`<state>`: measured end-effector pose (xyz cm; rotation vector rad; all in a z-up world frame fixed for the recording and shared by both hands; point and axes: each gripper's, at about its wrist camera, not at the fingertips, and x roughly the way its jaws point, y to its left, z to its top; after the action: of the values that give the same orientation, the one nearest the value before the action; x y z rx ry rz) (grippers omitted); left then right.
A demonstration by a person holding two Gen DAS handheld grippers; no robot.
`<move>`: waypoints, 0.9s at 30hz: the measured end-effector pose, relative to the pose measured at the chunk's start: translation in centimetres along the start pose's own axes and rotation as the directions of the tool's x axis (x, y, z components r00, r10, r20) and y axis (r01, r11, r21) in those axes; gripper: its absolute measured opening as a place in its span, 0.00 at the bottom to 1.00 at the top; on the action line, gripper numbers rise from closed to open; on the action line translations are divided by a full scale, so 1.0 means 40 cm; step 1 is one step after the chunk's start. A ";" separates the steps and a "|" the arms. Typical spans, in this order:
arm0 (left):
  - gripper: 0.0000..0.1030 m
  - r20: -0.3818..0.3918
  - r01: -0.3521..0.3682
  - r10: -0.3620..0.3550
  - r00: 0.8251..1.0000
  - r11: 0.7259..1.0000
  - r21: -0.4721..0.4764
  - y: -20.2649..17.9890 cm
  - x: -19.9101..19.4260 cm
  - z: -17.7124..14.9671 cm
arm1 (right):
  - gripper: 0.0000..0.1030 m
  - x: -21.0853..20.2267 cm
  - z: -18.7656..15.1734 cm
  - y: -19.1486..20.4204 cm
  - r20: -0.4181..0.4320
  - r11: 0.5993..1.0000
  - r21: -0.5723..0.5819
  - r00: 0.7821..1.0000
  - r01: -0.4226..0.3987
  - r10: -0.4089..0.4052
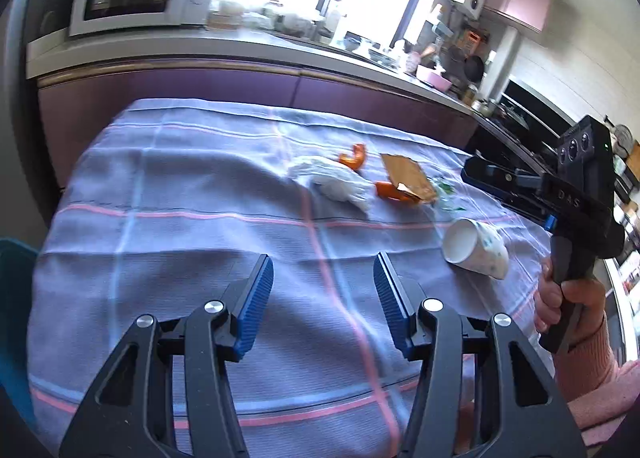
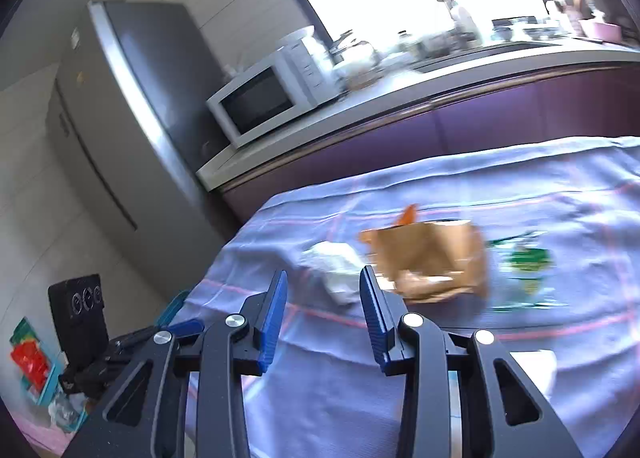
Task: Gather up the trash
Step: 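Move both tools back to the table toward the white paper cup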
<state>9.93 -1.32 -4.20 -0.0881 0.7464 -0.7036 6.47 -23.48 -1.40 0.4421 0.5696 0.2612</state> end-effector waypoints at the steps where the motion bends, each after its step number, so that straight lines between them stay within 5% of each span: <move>1: 0.50 -0.013 0.028 -0.028 1.000 0.999 0.017 -0.023 0.016 0.000 | 0.35 -0.020 0.000 -0.023 0.015 1.000 0.016 1.000 0.019 -0.019; 9: 0.50 -0.136 0.237 -0.219 0.966 0.962 0.133 -0.239 0.169 0.012 | 0.35 -0.097 -0.009 -0.156 0.064 0.991 0.095 0.993 0.095 -0.102; 18: 0.49 -0.230 0.277 -0.242 0.943 0.952 0.134 -0.344 0.301 0.036 | 0.35 -0.118 -0.041 -0.235 0.057 0.984 0.162 0.994 0.079 -0.089; 27: 0.19 -0.245 0.277 -0.248 0.937 0.956 0.091 -0.345 0.327 0.045 | 0.35 -0.081 -0.016 -0.236 0.032 0.991 0.121 0.997 0.059 -0.063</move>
<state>10.22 -20.33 -6.29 0.0091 0.9220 -1.0280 4.58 -32.68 -4.84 0.5436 0.5643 0.1609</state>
